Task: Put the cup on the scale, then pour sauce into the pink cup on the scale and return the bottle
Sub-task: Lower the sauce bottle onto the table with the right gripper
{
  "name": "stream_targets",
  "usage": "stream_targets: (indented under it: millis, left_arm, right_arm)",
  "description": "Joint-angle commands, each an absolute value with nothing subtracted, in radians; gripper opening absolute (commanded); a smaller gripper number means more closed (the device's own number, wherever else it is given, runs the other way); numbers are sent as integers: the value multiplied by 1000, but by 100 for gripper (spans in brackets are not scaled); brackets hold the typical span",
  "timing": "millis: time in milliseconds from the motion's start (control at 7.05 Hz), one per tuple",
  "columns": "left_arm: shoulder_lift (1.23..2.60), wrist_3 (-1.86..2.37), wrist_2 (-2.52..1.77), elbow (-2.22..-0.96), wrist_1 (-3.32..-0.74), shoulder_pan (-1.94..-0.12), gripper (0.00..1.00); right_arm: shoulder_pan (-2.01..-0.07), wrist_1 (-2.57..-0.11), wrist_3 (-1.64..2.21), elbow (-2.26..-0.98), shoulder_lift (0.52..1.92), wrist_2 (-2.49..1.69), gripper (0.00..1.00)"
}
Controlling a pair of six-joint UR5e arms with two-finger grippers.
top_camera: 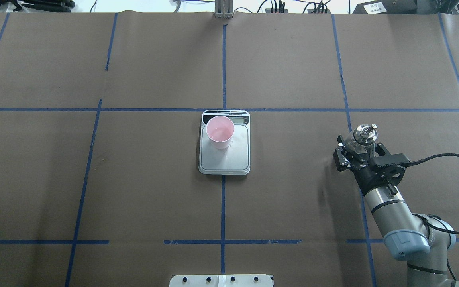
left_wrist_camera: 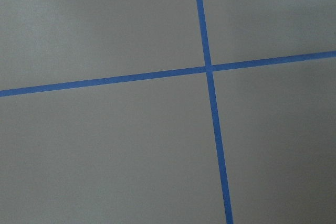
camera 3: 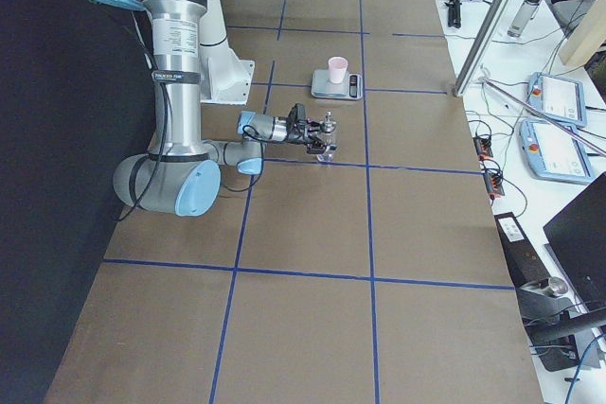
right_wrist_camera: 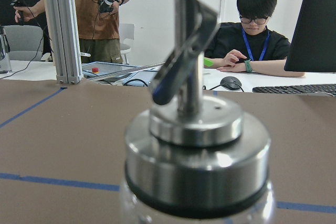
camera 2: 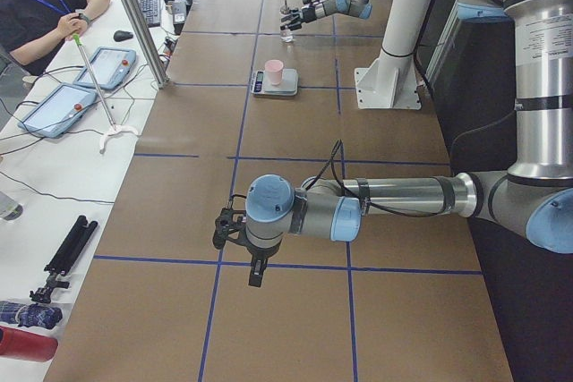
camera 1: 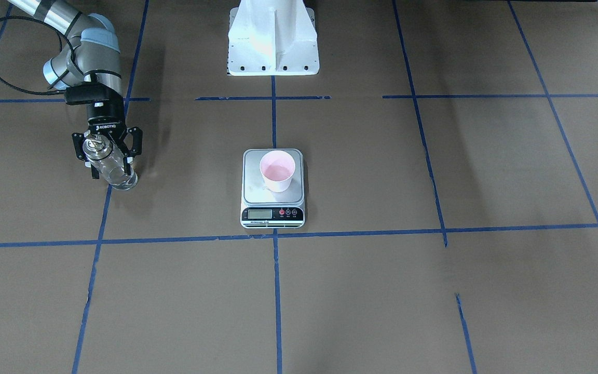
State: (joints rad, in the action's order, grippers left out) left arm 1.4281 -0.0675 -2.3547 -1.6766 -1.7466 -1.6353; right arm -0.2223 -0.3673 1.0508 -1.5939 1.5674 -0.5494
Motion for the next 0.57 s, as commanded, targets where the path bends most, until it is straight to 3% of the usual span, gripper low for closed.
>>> stream_targets:
  millis: [0, 284, 426]
  left_arm:
    - [1430, -67, -2355, -1677, -1747, -1635, 100]
    - [1430, -67, -2355, -1677, -1747, -1635, 100]
    - [1430, -67, -2356, -1677, -1747, -1635, 100]
  right_arm:
    - [-224, -368, 1051, -1595, 1575, -569, 0]
    - [-222, -368, 1049, -1589, 1577, -565, 0]
    - [-222, -368, 1049, -1574, 1577, -560, 60]
